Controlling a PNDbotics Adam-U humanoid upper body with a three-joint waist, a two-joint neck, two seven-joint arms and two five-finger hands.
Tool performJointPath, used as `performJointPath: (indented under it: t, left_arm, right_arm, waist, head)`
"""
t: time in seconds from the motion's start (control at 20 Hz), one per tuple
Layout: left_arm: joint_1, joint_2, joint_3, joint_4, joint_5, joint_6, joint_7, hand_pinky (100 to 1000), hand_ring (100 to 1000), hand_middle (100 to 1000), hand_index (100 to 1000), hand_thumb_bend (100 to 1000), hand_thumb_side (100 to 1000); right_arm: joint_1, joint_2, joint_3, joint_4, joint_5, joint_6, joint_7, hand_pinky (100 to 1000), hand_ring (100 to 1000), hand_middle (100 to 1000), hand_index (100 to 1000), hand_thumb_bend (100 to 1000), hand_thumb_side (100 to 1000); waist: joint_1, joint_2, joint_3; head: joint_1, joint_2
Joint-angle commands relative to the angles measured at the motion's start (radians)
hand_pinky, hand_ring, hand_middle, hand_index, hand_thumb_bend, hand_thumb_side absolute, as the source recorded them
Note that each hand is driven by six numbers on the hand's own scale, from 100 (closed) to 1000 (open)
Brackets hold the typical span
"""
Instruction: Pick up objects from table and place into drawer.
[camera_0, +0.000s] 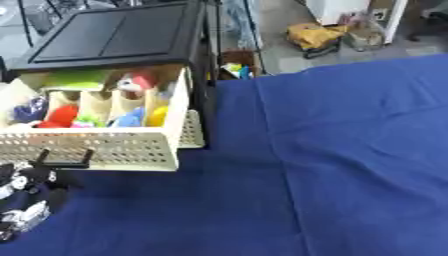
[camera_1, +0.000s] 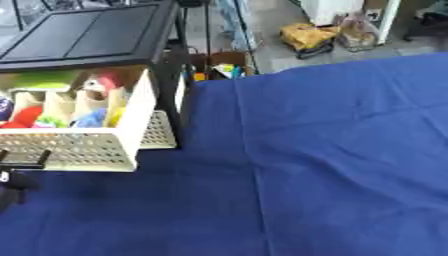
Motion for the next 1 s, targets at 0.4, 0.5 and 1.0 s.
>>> performJointPath:
  t: [0.4,0.5,1.0]
  left_arm:
    - [-0.033,0.032,-0.001,-0.011,0.097,0.072,-0.072,260,593,669,794,100,1000]
    - [-0.039,0.031,-0.009,-0.011,0.127,0.073,-0.089,255,593,670,796,100,1000]
    - [-0.057,0.037,0.002,-0.005,0.174,0.106,-0.102,253,593,670,803,100,1000]
  right_arm:
    - [-0.018,-0.009,-0.004,-0.014,0.005,0.003,0.000,707,724,559,662,100,850]
    - [-0.017,-0.008,-0.005,-0.014,0.005,0.004,0.001,707,724,558,661,100,850]
    - [-0.017,-0.002,-0.006,-0.014,0.002,0.008,0.001,708,724,559,661,100,849]
  waist:
    - [0.000,-0.012,-0.008]
    - [0.001,-0.012,-0.010]
    - [0.004,-0.017,-0.016]
  head:
    - [0.012,-0.015]
    - [0.015,-0.014]
    - [0.023,-0.022]
